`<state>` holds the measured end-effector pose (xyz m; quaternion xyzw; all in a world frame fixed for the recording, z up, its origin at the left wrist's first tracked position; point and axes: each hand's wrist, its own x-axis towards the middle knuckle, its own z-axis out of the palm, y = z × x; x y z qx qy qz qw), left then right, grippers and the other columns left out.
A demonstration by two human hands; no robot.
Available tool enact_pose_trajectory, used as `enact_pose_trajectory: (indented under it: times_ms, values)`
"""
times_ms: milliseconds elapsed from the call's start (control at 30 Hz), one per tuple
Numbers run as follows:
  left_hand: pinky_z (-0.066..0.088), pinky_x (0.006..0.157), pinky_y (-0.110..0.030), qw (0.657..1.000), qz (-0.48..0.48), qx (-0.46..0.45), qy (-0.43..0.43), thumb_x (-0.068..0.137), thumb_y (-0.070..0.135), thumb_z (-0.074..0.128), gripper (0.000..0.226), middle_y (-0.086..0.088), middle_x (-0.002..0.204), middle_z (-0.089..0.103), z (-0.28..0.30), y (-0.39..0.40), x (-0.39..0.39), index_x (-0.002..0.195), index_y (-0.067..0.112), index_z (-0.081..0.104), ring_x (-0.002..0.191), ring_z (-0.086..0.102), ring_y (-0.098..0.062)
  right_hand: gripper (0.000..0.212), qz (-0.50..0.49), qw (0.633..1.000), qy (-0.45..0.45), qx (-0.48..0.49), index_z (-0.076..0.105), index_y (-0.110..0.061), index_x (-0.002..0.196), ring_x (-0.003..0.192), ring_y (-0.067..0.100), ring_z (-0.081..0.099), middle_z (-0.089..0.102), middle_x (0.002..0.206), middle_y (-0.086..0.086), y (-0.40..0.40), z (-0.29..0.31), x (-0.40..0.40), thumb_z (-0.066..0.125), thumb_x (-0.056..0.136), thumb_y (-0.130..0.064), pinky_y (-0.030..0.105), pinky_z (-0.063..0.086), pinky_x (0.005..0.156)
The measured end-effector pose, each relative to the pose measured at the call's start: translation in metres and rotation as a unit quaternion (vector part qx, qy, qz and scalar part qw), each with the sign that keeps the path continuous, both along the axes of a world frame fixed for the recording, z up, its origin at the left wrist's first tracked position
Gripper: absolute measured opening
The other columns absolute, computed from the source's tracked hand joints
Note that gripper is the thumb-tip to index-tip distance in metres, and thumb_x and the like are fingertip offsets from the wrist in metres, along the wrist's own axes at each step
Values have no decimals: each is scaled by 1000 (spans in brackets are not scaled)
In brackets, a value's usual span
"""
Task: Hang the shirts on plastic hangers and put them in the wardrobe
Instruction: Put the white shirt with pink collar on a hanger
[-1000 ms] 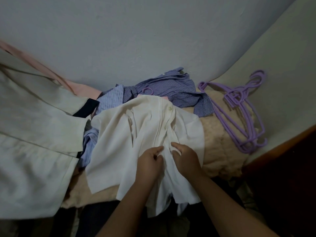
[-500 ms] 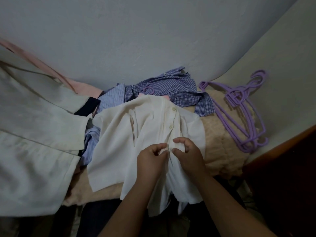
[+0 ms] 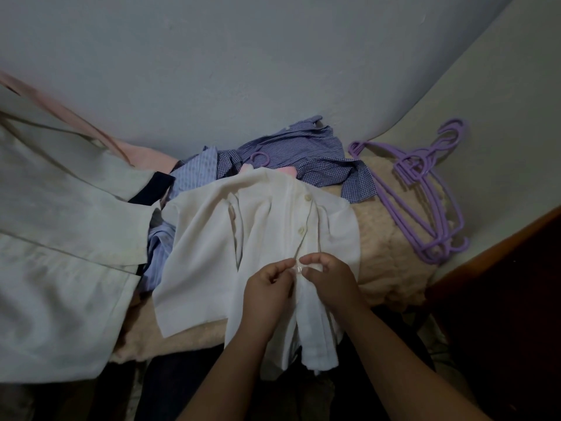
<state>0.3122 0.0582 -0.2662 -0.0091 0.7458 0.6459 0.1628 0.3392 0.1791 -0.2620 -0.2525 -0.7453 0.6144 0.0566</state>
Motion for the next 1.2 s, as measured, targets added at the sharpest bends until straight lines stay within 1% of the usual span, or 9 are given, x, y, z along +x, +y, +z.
enact_pose_trajectory:
  times_ms: [100, 300, 467, 600, 767, 867, 967, 1033, 1200]
  values:
    - [57, 85, -35, 1000, -2, 14, -7, 94, 14, 57, 22, 3, 93, 74, -3, 0, -2, 101, 31, 68, 87, 70, -13, 10, -5, 1000, -11, 18, 71, -15, 91, 84, 8, 59, 65, 84, -8, 1, -3, 1, 64, 87, -11, 11, 42, 68]
    - [56, 76, -34, 999, -34, 5, -15, 87, 7, 64, 31, 7, 74, 70, -11, 0, -5, 110, 27, 66, 73, 65, -12, 23, 14, 992, -24, 119, 69, -10, 110, 92, 6, 56, 68, 110, 3, 1, -8, 2, 58, 89, -10, 9, 36, 75]
    - [57, 85, -37, 998, -46, -27, 28, 86, 6, 65, 35, 9, 74, 68, -17, 0, -7, 118, 21, 64, 80, 68, -14, 29, 43, 983, 17, 176, 61, -17, 119, 72, -1, 49, 60, 93, -1, -4, -10, 3, 54, 91, -13, -1, 35, 62]
    - [55, 81, -26, 996, -56, -34, 55, 85, 6, 68, 37, 8, 72, 65, -20, 2, -6, 121, 16, 63, 73, 63, -6, 28, 77, 978, 4, 195, 66, -13, 117, 100, 9, 60, 68, 113, 2, -2, -9, 0, 54, 92, -14, -1, 33, 70]
    - [48, 78, -11, 996, -74, -33, 44, 88, 15, 66, 38, 11, 73, 67, -19, -1, -8, 123, 25, 57, 76, 64, 4, 23, 59, 982, 5, 178, 69, -13, 109, 86, 4, 57, 70, 100, -1, 0, -8, 0, 54, 91, -12, 2, 40, 72]
    - [50, 85, -21, 997, -65, 3, -31, 91, 15, 62, 38, 4, 80, 70, -18, -5, -13, 127, 25, 55, 82, 67, -6, 20, 67, 983, 21, 168, 69, -14, 107, 84, 1, 55, 69, 97, -5, 2, -10, -2, 57, 90, -12, -1, 36, 67]
    - [53, 89, -32, 986, -67, 73, -131, 93, 7, 58, 36, 0, 79, 69, -17, -8, -18, 126, 20, 54, 81, 66, -14, 17, 82, 987, 27, 137, 69, -13, 103, 62, -8, 53, 60, 61, -27, 6, -16, -3, 60, 89, -10, 5, 36, 59]
    - [53, 90, -34, 983, -63, 85, -153, 93, 4, 56, 35, -5, 83, 69, -16, -9, -21, 126, 16, 53, 80, 65, -17, 18, 80, 988, 25, 127, 67, -12, 104, 55, -7, 49, 51, 52, -22, 8, -20, -4, 60, 88, -8, 7, 36, 57]
    - [50, 68, -20, 997, -20, 7, -79, 90, 14, 62, 30, -3, 92, 71, 0, -5, -35, 118, 23, 60, 79, 65, -12, 27, 51, 992, 25, 112, 63, -23, 113, 103, 3, 50, 56, 112, -5, 15, -17, -17, 63, 87, -15, 15, 34, 90]
